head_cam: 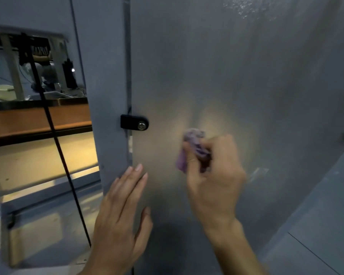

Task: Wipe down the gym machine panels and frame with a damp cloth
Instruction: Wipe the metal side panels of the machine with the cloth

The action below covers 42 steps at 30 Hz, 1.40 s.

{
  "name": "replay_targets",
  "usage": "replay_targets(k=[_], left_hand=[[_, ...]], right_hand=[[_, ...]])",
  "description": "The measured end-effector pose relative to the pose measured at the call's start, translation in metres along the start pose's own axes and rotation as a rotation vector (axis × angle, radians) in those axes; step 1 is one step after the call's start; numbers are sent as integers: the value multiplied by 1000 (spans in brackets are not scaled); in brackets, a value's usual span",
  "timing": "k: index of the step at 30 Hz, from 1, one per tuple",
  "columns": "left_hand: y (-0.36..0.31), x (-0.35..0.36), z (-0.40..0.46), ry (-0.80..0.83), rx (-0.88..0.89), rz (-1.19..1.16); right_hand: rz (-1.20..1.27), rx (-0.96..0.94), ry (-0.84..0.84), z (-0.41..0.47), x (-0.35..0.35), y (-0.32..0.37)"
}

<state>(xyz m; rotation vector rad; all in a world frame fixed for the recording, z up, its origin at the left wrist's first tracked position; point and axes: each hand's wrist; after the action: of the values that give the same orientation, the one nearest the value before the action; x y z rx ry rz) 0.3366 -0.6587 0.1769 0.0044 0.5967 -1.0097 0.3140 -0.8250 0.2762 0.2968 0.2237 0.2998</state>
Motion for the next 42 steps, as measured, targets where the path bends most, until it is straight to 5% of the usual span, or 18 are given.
replay_targets(k=[4, 9, 16, 21, 27, 32, 36, 42], left_hand=[[-1, 5, -23, -8, -79, -41], [-1, 2, -27, -11, -124, -95], [2, -2, -25, -14, -129, -136], [5, -3, -22, 37, -117, -107], [8, 5, -26, -13, -95, -112], [8, 6, -27, -13, -89, -101], [11, 10, -30, -17, -100, -114], [10, 8, -26, -4, -104, -135]], right_hand=[[-52, -88, 65, -4, 8, 14], [-35, 103, -65, 0, -18, -14], [-24, -105, 116, -14, 27, 43], [15, 52, -21, -10, 6, 20], [6, -139, 151, -12, 35, 58], [-24, -95, 66, -2, 18, 40], [-125, -251, 229, -18, 26, 50], [-78, -169, 79, 5, 25, 51]])
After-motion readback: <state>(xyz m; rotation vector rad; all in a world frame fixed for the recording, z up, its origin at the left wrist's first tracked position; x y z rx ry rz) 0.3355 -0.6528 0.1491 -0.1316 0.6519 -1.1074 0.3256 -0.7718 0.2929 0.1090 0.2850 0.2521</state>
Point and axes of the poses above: each hand's wrist, its own z-axis towards the middle knuckle, its own x-axis out of the palm, y = z × x, and after that the axes turned 3 degrees about -z, right-handed
